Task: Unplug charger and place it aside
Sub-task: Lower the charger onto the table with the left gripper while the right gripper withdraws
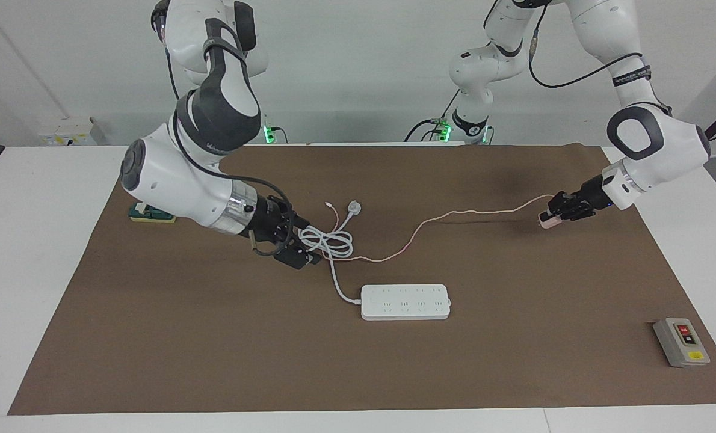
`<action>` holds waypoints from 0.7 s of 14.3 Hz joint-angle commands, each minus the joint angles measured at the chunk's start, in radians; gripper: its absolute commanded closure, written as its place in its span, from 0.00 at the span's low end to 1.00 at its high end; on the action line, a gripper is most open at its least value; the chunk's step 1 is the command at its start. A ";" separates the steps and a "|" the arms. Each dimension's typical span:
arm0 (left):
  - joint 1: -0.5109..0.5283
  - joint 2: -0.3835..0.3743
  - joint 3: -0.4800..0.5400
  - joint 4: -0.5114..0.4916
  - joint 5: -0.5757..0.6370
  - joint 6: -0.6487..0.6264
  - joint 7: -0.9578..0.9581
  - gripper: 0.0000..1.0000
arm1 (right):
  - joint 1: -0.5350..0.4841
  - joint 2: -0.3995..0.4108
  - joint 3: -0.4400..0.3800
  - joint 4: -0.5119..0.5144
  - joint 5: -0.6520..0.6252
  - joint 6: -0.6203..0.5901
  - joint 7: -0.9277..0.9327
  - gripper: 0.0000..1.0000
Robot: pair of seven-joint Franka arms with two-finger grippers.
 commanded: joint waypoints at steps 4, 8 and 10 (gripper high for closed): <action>0.000 -0.096 -0.010 -0.245 -0.030 0.305 0.086 0.30 | -0.065 -0.116 -0.001 -0.041 -0.193 -0.125 -0.292 0.00; 0.006 -0.082 -0.007 -0.201 -0.029 0.279 0.104 0.00 | -0.116 -0.159 -0.001 -0.041 -0.352 -0.190 -0.695 0.00; 0.009 -0.061 -0.007 -0.141 -0.021 0.252 0.114 0.00 | -0.146 -0.179 -0.001 -0.042 -0.424 -0.199 -0.893 0.00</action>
